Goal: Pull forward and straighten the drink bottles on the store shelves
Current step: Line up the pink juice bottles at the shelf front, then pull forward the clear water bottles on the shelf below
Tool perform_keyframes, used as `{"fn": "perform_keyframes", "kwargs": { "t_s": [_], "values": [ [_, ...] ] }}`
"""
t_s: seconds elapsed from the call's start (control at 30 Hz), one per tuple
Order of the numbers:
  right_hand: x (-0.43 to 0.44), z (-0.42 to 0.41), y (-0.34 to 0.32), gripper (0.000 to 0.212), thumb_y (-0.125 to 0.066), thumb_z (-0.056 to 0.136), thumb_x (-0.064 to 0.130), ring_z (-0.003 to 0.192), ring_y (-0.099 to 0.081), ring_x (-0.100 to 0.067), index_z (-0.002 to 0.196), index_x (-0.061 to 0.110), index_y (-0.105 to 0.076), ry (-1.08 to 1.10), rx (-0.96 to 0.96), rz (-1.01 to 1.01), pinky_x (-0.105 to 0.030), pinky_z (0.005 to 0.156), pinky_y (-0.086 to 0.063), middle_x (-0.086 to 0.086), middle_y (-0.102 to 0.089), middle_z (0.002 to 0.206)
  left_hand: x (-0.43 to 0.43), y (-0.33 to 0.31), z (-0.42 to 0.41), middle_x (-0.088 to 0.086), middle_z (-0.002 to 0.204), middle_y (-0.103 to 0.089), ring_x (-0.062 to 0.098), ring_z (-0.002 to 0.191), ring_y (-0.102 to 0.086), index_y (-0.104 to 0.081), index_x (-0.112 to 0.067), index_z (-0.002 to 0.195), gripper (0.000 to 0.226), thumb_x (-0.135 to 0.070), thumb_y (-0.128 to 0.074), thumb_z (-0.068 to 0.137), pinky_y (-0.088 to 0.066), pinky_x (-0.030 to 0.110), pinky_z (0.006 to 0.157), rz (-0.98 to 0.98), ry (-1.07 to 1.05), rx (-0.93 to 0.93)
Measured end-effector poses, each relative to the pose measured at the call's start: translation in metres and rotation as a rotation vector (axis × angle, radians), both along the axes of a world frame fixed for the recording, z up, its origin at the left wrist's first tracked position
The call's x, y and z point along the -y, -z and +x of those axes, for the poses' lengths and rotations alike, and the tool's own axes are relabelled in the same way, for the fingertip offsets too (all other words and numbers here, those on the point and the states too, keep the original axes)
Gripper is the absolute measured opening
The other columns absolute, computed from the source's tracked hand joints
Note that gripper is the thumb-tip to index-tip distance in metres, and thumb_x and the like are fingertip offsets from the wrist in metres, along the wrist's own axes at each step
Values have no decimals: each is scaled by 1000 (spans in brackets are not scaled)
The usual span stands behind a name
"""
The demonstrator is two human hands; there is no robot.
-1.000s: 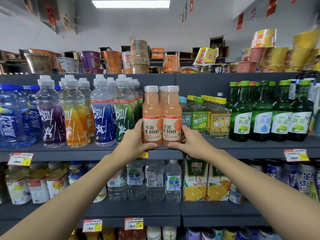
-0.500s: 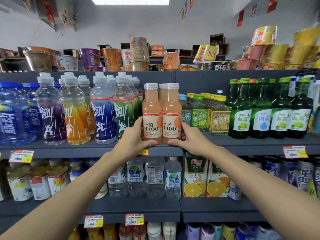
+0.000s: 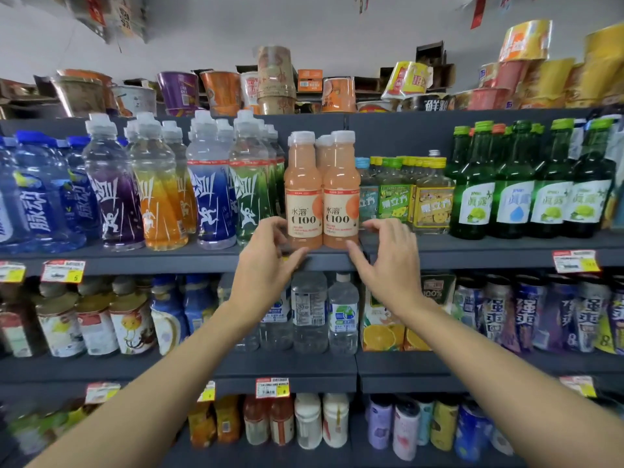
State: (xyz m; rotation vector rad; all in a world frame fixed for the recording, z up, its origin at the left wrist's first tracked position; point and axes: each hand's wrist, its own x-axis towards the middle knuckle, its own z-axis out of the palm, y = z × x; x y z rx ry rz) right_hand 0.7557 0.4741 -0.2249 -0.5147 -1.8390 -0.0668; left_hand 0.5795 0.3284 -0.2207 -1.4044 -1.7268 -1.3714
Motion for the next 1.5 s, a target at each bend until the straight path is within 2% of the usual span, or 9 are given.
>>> {"fn": "perform_keyframes", "kwargs": {
  "t_s": [0.1,0.2,0.33,0.5,0.7,0.8,1.03,1.37,1.5],
  "values": [
    [20,3,47,22,-65,90,25,92,-52,-22,106,10,-58,-51,-100,106,-34,78,-38,-2,-55,101,9,50,10,-11,91,-42,2,79,-42,-50,-19,110,34,-24,-74,87,-36,11,76,89,19,-155],
    [29,4,98,19,-65,89,18,92,-53,-24,104,9,-59,-67,-20,20,-36,81,-41,-4,-56,100,9,101,15,-4,95,-43,9,82,-42,-54,-10,106,28,-18,-73,88,-39,19,77,3,8,-94],
    [31,-1,143,27,-66,88,22,99,-55,-28,110,8,-59,29,134,-206,-39,90,-41,-6,-56,104,1,151,22,3,107,-50,19,100,-53,-54,-7,113,34,-18,-75,88,-42,26,88,-205,-25,48],
    [33,-17,168,50,-67,88,38,113,-51,-26,126,9,-53,129,216,-464,-39,99,-41,-7,-54,116,-10,183,29,7,116,-50,21,111,-49,-50,-5,123,47,-22,-76,88,-41,28,96,-262,-49,220],
    [24,-37,177,68,-67,80,61,110,-53,-28,123,10,-53,330,140,-607,-39,94,-40,-9,-58,115,-34,191,28,13,123,-48,25,118,-46,-46,0,130,64,-30,-79,84,-39,31,103,-299,-173,386],
    [23,-47,179,76,-63,77,72,107,-55,-28,120,10,-55,420,136,-638,-40,91,-39,-9,-58,113,-46,192,31,15,121,-49,28,114,-48,-46,2,130,70,-32,-82,80,-43,35,99,-293,-216,441],
    [18,-62,185,71,-61,77,73,103,-55,-25,113,13,-58,478,135,-674,-39,87,-40,-6,-60,108,-60,196,33,15,123,-47,27,115,-46,-42,3,134,81,-39,-83,78,-45,37,98,-285,-238,492],
    [14,-21,186,58,-63,66,75,89,-58,-17,91,24,-52,295,85,-664,-34,81,-45,9,-53,86,-71,197,43,19,125,-49,33,117,-48,-39,6,140,92,-43,-84,75,-44,39,99,-301,-355,544],
    [3,-3,191,56,-67,68,72,89,-58,-15,98,28,-49,176,122,-665,-36,79,-51,12,-49,90,-81,193,53,19,128,-50,35,118,-49,-41,4,138,94,-49,-84,72,-44,43,96,-314,-448,591]
  ]
}}
